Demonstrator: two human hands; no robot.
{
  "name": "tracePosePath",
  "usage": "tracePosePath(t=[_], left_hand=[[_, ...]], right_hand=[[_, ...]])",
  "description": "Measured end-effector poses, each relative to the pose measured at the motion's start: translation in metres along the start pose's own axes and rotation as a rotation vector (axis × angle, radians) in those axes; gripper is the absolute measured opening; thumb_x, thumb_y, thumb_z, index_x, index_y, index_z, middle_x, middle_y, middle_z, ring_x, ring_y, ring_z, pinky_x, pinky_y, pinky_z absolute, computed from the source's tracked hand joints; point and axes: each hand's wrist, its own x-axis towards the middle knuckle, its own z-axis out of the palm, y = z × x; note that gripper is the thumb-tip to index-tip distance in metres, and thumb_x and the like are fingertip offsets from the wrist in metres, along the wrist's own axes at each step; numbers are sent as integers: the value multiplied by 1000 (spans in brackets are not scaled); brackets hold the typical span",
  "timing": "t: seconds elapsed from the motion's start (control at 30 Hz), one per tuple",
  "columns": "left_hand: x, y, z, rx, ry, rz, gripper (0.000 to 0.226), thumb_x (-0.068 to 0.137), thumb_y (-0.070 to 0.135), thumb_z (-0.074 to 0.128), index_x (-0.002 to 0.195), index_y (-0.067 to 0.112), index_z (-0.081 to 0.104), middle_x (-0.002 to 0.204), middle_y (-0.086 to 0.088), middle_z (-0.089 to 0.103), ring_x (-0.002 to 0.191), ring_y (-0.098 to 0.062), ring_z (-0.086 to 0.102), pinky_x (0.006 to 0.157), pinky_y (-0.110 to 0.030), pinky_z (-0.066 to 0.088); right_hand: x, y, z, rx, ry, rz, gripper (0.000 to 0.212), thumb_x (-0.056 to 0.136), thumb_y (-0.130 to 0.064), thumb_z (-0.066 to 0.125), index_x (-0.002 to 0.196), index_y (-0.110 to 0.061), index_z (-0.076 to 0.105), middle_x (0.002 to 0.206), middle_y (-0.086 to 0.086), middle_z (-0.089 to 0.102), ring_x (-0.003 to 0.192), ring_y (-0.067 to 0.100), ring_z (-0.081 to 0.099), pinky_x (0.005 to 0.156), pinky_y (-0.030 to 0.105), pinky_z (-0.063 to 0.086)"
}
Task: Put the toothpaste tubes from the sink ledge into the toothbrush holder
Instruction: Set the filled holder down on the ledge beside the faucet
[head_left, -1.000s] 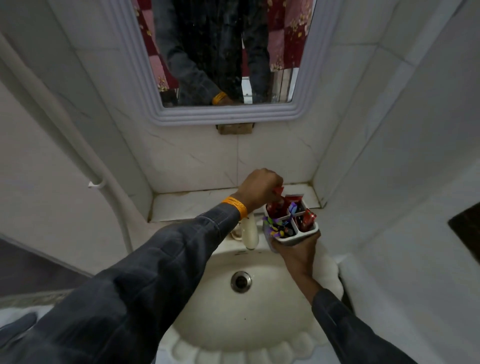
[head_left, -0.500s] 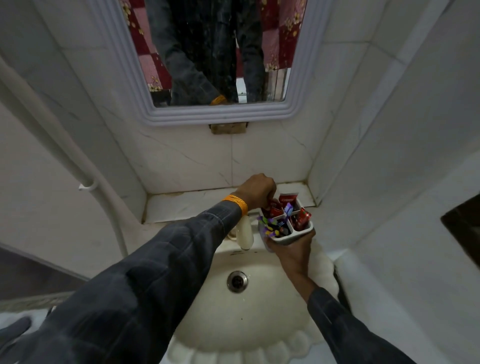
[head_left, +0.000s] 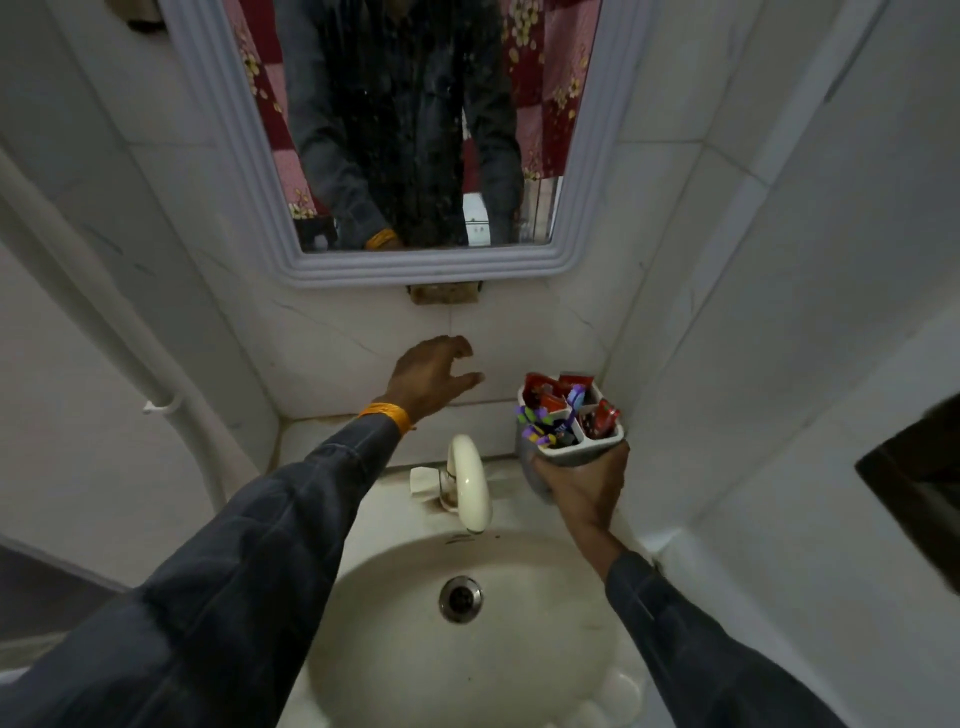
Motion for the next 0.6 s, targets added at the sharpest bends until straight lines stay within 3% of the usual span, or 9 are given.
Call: tracePosePath(t=[0.13,0.2,0.3,0.33,0.43,0.6], left_hand=[[2,-4,1,50,103,17,52,92,46,58,134,16,53,134,-10,59,119,-28,56,97,-40,48],[4,-6,4,80,120,23,52,93,45,57,135,15,53,136,-11,58,120,-30,55,98,-42,47],[2,-8,11,143,136,28,53,94,46,55,135,13,53,136,-12,58,123,-31,54,101,-42,45],[1,-10,14,159,147,29,53,93,46,54,135,13,53,136,-12,58,124,-31,54,102,-43,44],[-2,-8,20,202,169,34,54,92,46,51,134,11,53,135,-14,57,124,-33,53,102,-46,44],[-7,0,27,219,152,-10,56,93,47,49,135,10,52,137,-15,56,126,-35,53,102,-46,43]], right_hand=[[49,-22,9,17,83,-39,102,50,-15,103,138,-11,53,130,1,67,113,11,66,95,22,53],[68,-20,14,24,85,-56,99,49,-19,103,137,-13,57,128,1,70,113,12,70,95,24,56],[74,-11,16,-27,69,-10,114,42,-36,99,143,-12,50,136,7,62,123,23,64,104,32,53],[75,0,16,-20,59,-9,114,41,-36,99,142,-12,49,136,7,61,124,23,63,105,32,53],[79,17,18,12,10,-39,105,49,-12,103,138,-14,47,136,5,62,120,14,66,101,20,53],[96,36,23,-69,-23,19,124,45,-47,102,147,-10,42,139,7,63,124,18,66,104,35,56]])
